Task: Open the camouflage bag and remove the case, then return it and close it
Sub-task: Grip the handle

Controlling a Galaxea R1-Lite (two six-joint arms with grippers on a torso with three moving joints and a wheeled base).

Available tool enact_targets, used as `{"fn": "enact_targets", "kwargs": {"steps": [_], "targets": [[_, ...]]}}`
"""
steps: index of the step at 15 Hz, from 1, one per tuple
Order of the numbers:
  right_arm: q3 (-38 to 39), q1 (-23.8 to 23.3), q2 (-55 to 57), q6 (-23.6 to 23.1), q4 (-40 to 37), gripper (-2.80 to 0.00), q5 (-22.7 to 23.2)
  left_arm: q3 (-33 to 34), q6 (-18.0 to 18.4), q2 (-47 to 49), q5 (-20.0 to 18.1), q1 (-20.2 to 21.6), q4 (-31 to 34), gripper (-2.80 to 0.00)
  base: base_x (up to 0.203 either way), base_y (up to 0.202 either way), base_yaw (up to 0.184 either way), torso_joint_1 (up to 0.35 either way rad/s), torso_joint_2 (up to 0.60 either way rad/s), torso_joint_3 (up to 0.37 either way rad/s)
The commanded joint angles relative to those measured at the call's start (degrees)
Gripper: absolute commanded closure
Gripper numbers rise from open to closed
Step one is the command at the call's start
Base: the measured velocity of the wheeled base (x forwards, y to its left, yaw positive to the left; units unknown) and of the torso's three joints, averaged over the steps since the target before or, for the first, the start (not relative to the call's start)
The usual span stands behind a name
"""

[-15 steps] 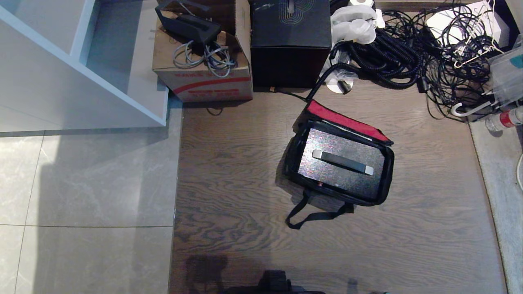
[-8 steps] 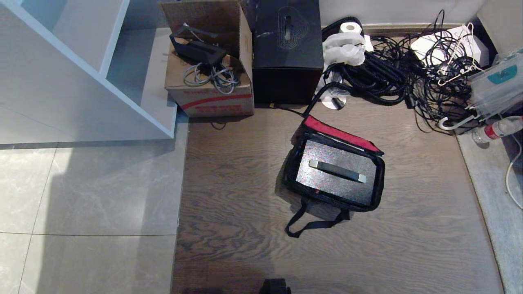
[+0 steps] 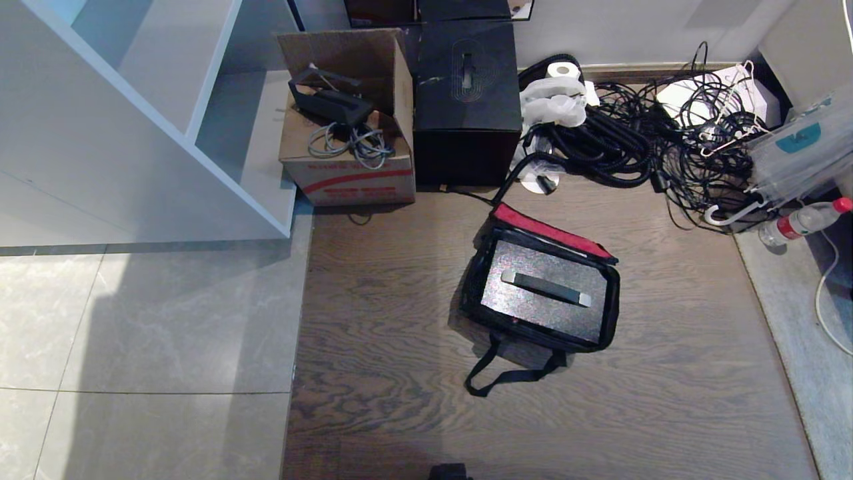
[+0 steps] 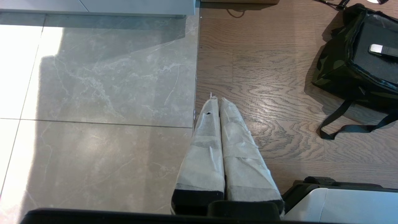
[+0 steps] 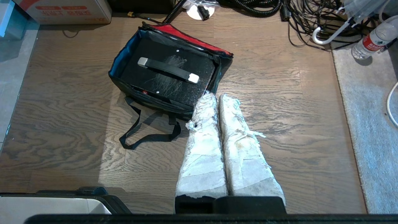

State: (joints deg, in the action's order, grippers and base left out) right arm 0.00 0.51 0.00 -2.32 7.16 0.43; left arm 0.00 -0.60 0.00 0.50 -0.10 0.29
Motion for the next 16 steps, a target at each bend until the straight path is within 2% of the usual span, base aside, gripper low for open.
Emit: {"fn": "enact_targets", "kwargs": {"steps": [1, 10, 12, 14, 15, 16], "targets": [[2.3, 0.0, 0.1, -0.1, 0.1, 0.0, 0.0, 0.0, 0.0, 0.0, 0.0, 0.0, 0.0, 0.0, 0.0, 0.0, 0.0, 0.0, 0.0, 0.0], [2.3, 0.0, 0.1, -0.9, -0.6, 0.0, -0.2, 0.0, 0.0, 0.0, 0.0, 0.0, 0.0, 0.0, 0.0, 0.0, 0.0, 0.0, 0.0, 0.0], [0.1, 0.0, 0.1, 1.1, -1.5, 0.0, -0.3, 0.0, 0.0, 0.0, 0.0, 0.0, 0.0, 0.0, 0.0, 0.0, 0.0, 0.0, 0.0, 0.0], [-9.5, 0.0, 0.2, 2.9, -7.8, 0.0, -0.2, 0.0, 0.0, 0.0, 0.0, 0.0, 0.0, 0.0, 0.0, 0.0, 0.0, 0.0, 0.0, 0.0], [-16.3, 0.0, 0.2, 3.9, -15.3, 0.0, 0.1, 0.0, 0.0, 0.0, 0.0, 0.0, 0.0, 0.0, 0.0, 0.0, 0.0, 0.0, 0.0, 0.0], [-23.0, 0.0, 0.4, 4.9, -26.1, 0.0, 0.7, 0.0, 0.0, 0.0, 0.0, 0.0, 0.0, 0.0, 0.0, 0.0, 0.0, 0.0, 0.0, 0.0]]}}
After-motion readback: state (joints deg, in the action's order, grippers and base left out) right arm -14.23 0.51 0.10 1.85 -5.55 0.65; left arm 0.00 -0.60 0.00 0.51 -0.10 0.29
